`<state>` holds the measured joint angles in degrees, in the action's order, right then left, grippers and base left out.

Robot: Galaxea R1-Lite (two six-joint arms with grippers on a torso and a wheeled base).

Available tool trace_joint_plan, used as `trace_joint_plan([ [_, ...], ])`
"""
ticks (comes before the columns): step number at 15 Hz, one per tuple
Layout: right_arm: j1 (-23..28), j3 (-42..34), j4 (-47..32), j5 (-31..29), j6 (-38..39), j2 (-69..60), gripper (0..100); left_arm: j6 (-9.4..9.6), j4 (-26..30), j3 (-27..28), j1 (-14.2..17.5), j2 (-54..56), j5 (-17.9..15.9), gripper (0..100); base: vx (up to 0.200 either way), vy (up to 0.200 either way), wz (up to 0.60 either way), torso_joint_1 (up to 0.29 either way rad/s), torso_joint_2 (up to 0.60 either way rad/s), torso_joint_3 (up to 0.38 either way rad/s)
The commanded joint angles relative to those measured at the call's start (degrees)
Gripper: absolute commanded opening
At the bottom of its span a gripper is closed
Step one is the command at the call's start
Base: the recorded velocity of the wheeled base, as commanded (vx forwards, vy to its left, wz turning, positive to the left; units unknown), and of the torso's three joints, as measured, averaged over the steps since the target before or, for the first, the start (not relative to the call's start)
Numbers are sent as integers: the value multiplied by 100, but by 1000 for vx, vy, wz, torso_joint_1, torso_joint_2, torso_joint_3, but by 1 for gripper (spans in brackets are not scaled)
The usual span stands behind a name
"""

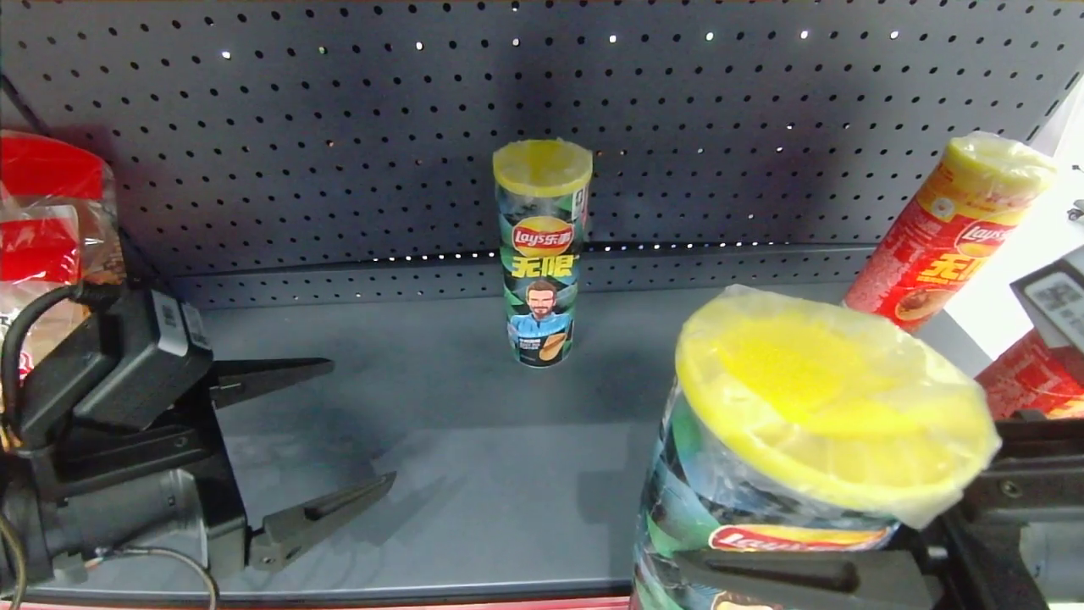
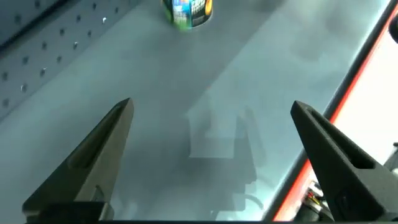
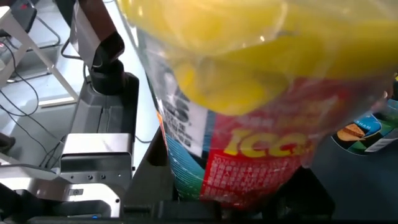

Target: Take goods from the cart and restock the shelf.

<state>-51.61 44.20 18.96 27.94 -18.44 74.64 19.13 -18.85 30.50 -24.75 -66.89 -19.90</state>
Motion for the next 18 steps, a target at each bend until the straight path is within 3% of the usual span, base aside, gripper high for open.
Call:
trace_joint_plan([
  [1, 2, -8, 3, 1, -1, 33, 0, 3, -163, 299, -21, -509, -102, 100, 0, 0, 0, 0, 0, 0],
  [2, 2, 1, 3, 1, -1, 42, 0, 3, -225, 307, -21, -562, -120, 100, 0, 0, 0, 0, 0, 0],
  [4, 11, 27, 3, 1, -1, 77, 0, 3, -1042, 518, -30, -1300, -665, 100, 0, 0, 0, 0, 0, 0],
  [7, 20, 352, -15, -69, 8, 156, 0, -67, -2650, 518, -83, -2381, -718, 100, 0, 0, 0, 0, 0, 0],
  [12, 11, 546, -15, -140, 139, 226, 0, -164, -2686, 1265, -197, -3199, -718, 100, 0, 0, 0, 0, 0, 0],
  [14, 46, 431, -6, -149, 139, 173, 0, -234, -2694, 1863, -224, -3638, -709, 100, 0, 0, 0, 0, 0, 0],
  [18, 433, 352, -15, -140, 139, 147, 0, -269, -2721, 2311, -320, -3981, -691, 100, 0, 0, 0, 0, 0, 0],
])
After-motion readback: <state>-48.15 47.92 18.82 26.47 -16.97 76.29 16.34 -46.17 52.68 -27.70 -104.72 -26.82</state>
